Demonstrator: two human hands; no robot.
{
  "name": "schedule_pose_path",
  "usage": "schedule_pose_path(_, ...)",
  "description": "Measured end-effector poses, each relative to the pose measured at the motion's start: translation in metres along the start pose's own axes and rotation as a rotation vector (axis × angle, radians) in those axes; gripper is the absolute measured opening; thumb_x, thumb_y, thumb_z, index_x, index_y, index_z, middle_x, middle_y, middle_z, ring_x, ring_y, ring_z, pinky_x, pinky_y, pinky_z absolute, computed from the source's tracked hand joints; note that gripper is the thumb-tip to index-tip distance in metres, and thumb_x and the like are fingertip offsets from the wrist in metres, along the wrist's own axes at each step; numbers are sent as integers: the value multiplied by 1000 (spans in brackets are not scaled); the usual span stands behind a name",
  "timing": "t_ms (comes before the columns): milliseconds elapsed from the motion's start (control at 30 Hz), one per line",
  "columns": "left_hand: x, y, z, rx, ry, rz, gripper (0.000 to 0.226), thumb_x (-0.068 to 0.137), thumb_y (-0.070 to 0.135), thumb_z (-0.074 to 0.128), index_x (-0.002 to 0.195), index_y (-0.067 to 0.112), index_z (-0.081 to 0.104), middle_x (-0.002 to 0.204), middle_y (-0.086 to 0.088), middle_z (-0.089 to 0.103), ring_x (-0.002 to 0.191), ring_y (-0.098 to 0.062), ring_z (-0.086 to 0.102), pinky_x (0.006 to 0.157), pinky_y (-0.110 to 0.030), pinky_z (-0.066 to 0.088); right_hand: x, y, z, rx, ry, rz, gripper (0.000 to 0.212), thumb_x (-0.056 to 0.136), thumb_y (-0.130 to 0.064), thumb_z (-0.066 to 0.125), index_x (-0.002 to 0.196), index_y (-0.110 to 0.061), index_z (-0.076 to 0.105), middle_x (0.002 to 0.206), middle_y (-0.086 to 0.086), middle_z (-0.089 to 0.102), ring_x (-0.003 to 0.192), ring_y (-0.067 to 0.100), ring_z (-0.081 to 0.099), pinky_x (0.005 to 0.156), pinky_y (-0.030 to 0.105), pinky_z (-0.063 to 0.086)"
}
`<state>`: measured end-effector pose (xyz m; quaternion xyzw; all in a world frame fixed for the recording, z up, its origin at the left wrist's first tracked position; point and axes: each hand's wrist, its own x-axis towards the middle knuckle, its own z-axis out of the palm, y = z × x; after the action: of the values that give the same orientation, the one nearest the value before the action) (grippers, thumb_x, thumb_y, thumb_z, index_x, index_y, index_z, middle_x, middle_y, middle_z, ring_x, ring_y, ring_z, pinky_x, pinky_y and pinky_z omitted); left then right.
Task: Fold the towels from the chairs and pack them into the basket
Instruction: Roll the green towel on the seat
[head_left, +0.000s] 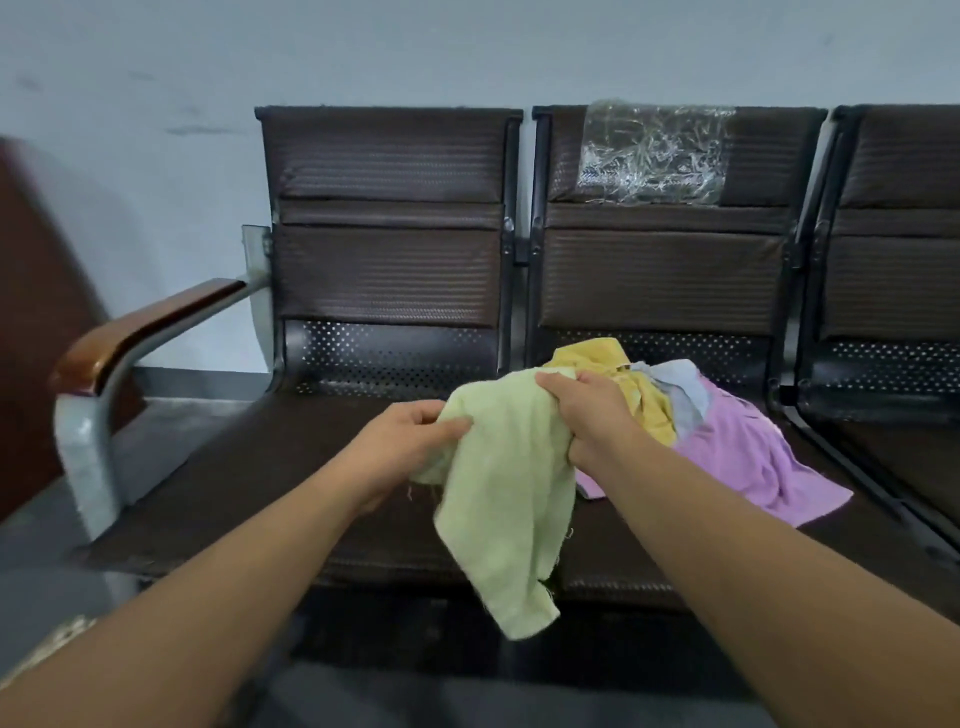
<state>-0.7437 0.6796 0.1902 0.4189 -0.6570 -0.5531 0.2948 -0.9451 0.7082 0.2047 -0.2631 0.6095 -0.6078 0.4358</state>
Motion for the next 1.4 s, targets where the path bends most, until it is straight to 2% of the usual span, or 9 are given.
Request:
schedule_pose_path(333,-3,-9,-78,-426,426,-12,18,100,11,53,94,7,69,83,-6,74,75,-18,68,67,-30,53,3,21,55,-367,-250,-105,40,86,-23,76,108,7,62,108,25,70,94,35,71,86,53,56)
schedule_pose_path(500,0,-9,-84,-655,387,-46,22,103,10,46,99,2,65,89,-13,75,81,-23,73,85,-41,56,-6,25,87,-342,-576,-51,63,75,-40,86,129,-26,57,119,7,67,100,25,72,88,43,60)
schedule_pose_path(600,0,-9,-91,-725,282,4,25,104,17,45,107,3,64,101,-13,73,88,-23,71,89,-41,54,-11,30,105,-468,-730,-96,40,76,-29,86,112,-17,72,107,10,75,97,29,73,93,44,58)
schedule_pose_path(700,-2,-17,-100,-594,239,32,35,100,37,50,104,9,69,96,-7,74,89,-19,69,90,-37,53,-11,33,120,-366,-649,-91,30,78,-23,84,92,0,71,90,15,72,80,28,68,80,42,55)
schedule_pose_path(800,-9,-38,-109,-111,159,-6,65,78,71,65,113,16,70,109,2,75,105,-15,69,101,-40,50,-7,28,133,-73,-534,9,16,84,-16,78,90,-5,67,91,16,72,79,27,67,78,41,57)
schedule_pose_path(900,-18,-50,-108,200,24,-93,57,73,67,72,112,25,71,104,12,76,97,-3,70,86,-22,55,-5,25,143,70,-490,108,9,87,-13,74,90,-9,66,92,14,75,81,28,72,75,42,62)
schedule_pose_path(1033,-15,-56,-115,150,181,-15,24,92,43,67,102,23,76,97,7,77,95,-13,72,87,-34,55,5,32,147,-128,-499,86,14,85,-19,77,83,-12,65,94,15,75,89,32,72,87,48,58)
schedule_pose_path(1233,-12,-57,-131,163,386,-19,36,97,55,53,99,26,74,96,9,76,94,-14,71,90,-40,56,15,31,140,-586,-394,-209,41,86,-28,76,88,8,57,81,9,57,75,21,52,67,33,46)
schedule_pose_path(1400,-8,-49,-117,-217,189,-117,47,98,50,54,119,11,68,113,-7,74,107,-25,70,101,-48,51,9,22,144,-207,-421,-66,22,97,-23,65,96,-1,63,98,16,72,86,28,73,68,45,62)
